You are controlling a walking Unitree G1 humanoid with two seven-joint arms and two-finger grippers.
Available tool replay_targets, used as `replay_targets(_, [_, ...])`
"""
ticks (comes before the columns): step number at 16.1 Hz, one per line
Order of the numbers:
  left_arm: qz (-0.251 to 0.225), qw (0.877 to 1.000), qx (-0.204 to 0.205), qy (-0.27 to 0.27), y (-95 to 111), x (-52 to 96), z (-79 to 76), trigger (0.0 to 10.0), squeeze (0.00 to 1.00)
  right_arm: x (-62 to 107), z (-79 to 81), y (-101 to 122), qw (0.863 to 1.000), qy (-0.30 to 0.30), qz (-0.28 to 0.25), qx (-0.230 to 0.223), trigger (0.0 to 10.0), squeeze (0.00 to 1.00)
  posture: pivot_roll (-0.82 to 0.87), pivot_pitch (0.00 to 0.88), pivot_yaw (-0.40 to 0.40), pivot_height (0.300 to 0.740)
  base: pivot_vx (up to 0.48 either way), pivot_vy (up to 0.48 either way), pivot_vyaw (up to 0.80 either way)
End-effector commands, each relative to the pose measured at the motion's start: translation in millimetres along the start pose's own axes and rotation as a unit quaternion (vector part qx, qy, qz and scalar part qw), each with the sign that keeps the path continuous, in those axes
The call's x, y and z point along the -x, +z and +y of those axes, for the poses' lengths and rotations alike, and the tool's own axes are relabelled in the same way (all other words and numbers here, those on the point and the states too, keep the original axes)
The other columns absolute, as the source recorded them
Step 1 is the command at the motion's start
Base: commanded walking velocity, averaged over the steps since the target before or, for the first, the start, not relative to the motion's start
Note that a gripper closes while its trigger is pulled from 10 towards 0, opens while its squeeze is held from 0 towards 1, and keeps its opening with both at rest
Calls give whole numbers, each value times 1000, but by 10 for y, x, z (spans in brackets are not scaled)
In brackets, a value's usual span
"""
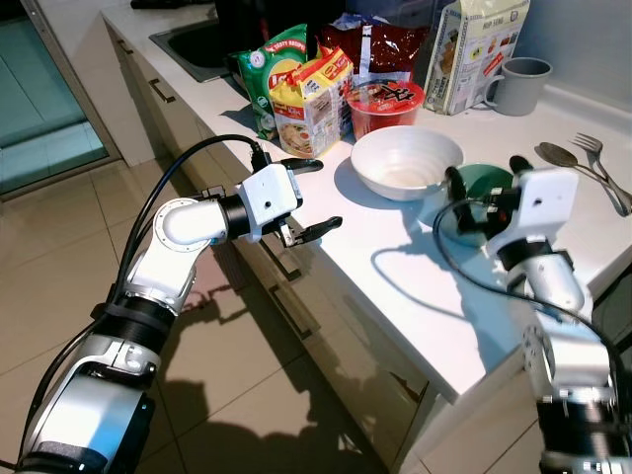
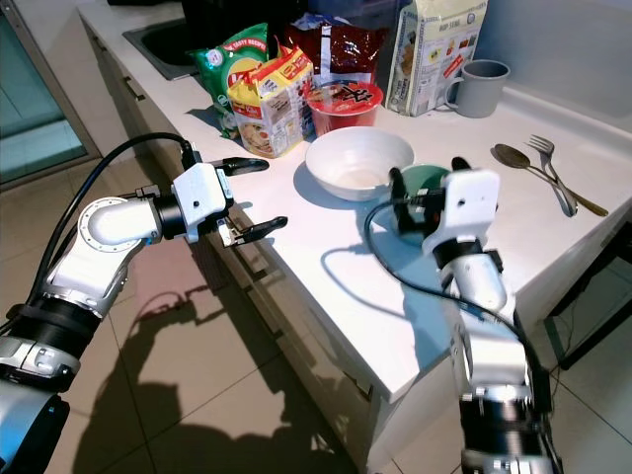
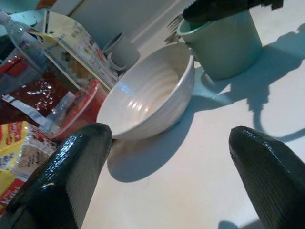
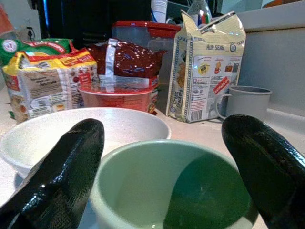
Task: Setting the table
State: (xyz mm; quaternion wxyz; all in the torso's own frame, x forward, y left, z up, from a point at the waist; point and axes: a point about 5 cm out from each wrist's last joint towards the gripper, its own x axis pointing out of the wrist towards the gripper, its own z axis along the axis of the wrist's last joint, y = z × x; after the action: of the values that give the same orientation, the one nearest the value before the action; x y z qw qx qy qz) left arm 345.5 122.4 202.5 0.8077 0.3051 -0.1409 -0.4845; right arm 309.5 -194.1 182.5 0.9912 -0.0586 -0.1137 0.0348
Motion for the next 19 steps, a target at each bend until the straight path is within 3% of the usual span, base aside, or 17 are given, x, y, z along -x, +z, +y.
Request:
replay_targets(1, [1,1000,2,15,6,52,41,10000,0,-11,-25,-37,1000,-2,12,-4,10000,0,3,0,86,740,0,0,0])
replay_targets(5, [-7,1000,12,19,38,43,40,10000,0,17,-316,-143,997,-56,31,32,10000,0,3,0,89,740,0,0,0])
replay_targets(7, [-9,1000,19,22,43,39,38,10000,0,56,-587,-137,992,-101,34,72,10000,0,-11,0,92,740,0,0,0])
replay_targets(12, [-10,999,24,22,50,27,32,10000,0,157,-1111,-183,975,-174,58,123,10000,0,-23,0,103,740,0,0,0])
replay_targets(14, [-7,999,22,23,42,23,33,10000,0,104,-1032,-188,979,-149,50,131,10000,0,-23,0,105,740,0,0,0])
replay_targets(16, [-1,999,20,36,30,32,50,10000,0,-9,-707,23,990,-59,-35,127,10000,0,-20,0,102,740,0,0,0])
replay_targets(19, [0,999,21,41,22,42,47,10000,0,-52,-457,224,984,1,-96,147,10000,0,-21,0,98,740,0,0,0])
